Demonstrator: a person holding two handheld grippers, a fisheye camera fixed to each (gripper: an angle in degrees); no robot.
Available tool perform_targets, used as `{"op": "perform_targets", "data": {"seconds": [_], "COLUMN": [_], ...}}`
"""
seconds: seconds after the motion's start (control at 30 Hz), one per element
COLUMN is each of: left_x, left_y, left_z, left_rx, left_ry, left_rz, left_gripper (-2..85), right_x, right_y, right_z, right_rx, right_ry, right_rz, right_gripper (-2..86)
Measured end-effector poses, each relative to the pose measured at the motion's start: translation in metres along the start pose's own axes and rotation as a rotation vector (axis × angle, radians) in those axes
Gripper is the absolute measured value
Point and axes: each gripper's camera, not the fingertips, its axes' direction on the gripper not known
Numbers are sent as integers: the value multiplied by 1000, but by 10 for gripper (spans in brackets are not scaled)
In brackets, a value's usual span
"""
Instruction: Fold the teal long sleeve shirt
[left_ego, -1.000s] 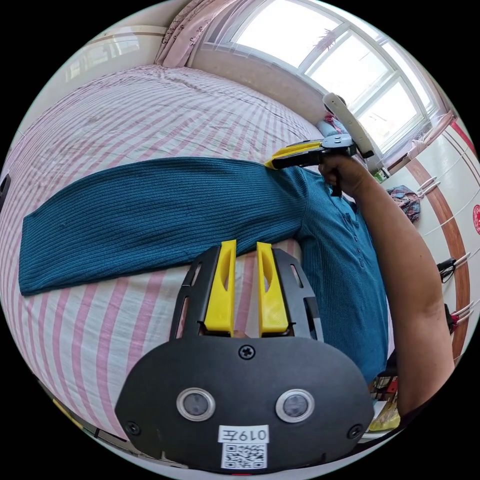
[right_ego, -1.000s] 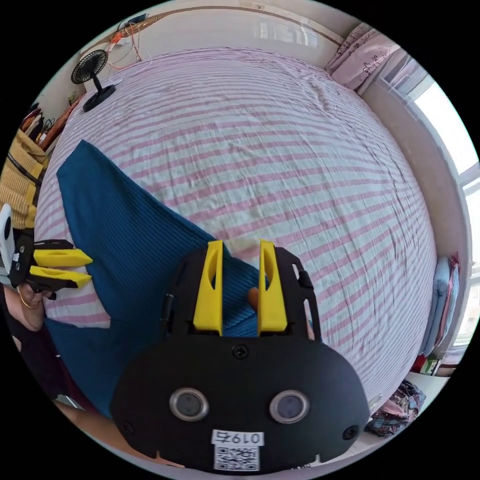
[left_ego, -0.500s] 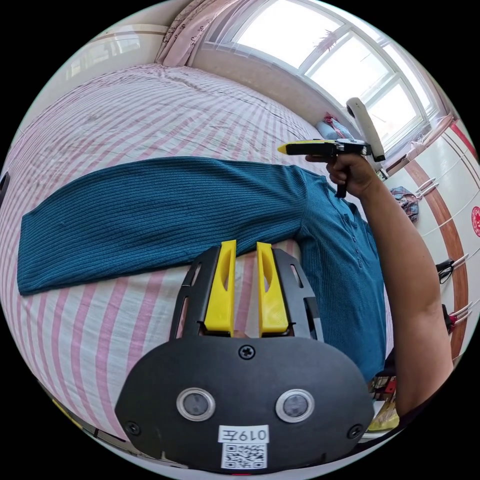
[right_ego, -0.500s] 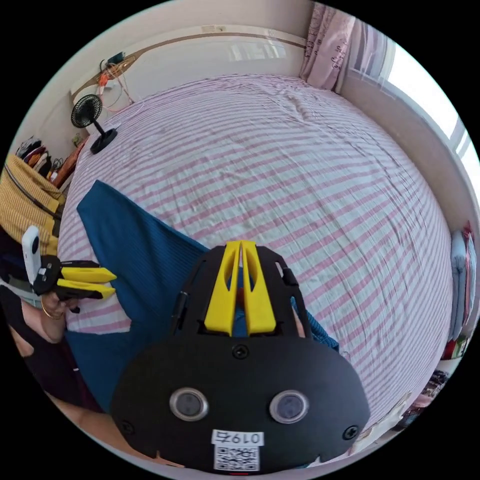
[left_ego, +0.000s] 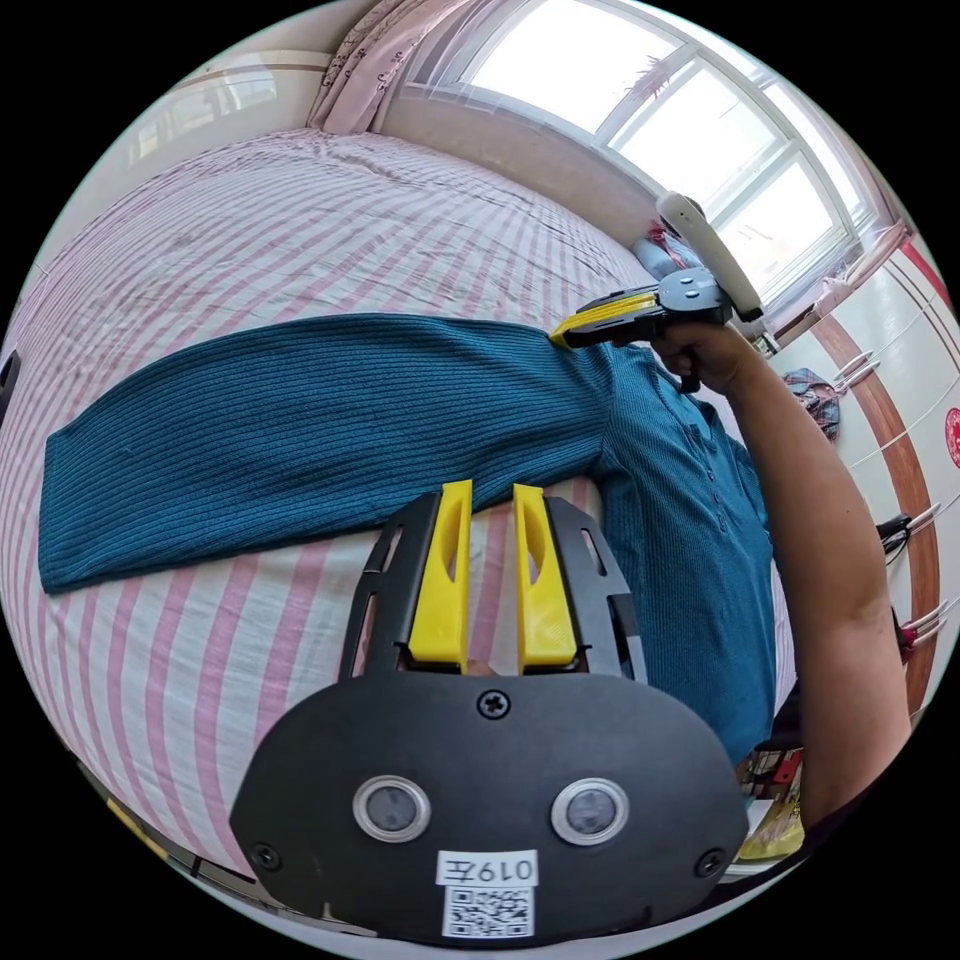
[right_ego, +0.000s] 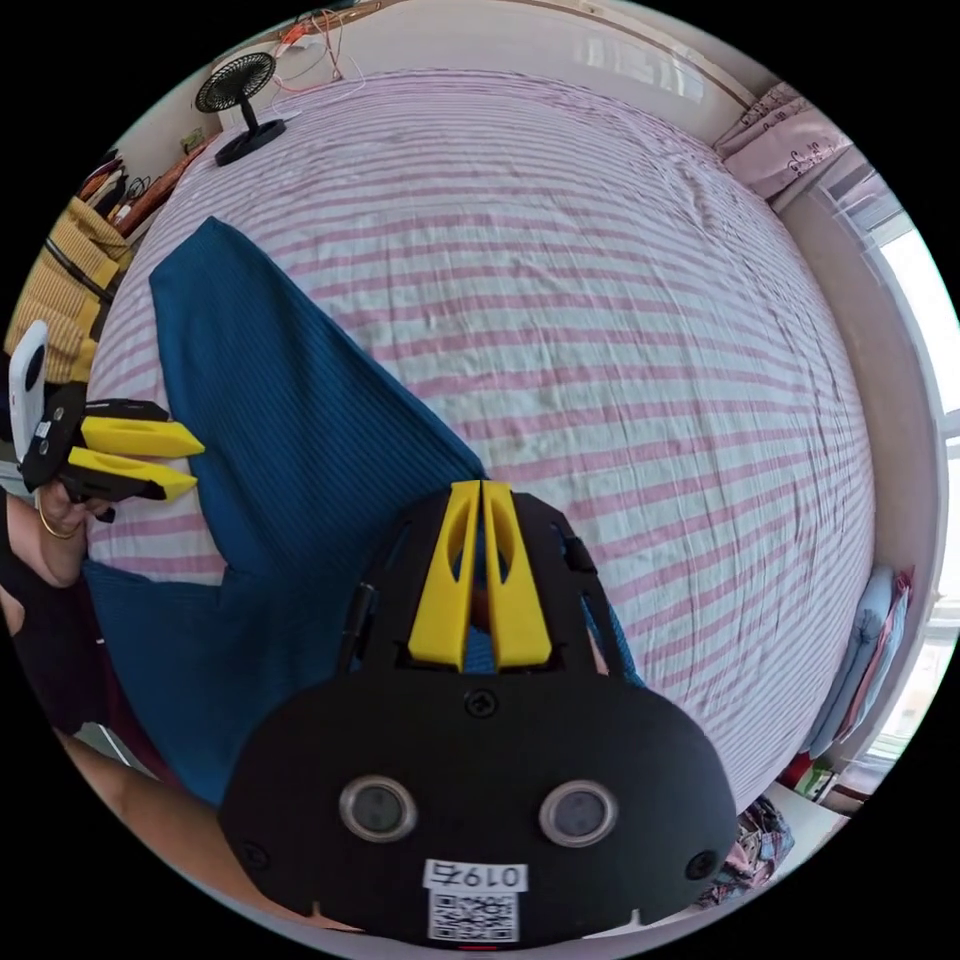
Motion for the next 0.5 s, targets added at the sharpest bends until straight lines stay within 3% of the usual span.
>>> {"op": "perform_targets", "data": {"seconds": [0.33, 0.5], "left_x": [4, 3], "left_y": [-3, -6], "left_z": [-6, -10], "left_rx": [-2, -12], "left_ry": [2, 19], "left_rz": [1, 5], "left_gripper": [56, 51], "right_x": [-8, -13], "right_y": [23, 40], "right_z": [36, 48], "right_rx": [44, 40], "right_ry": [28, 47], "right_rz": [99, 105], "right_gripper": [-2, 49]}}
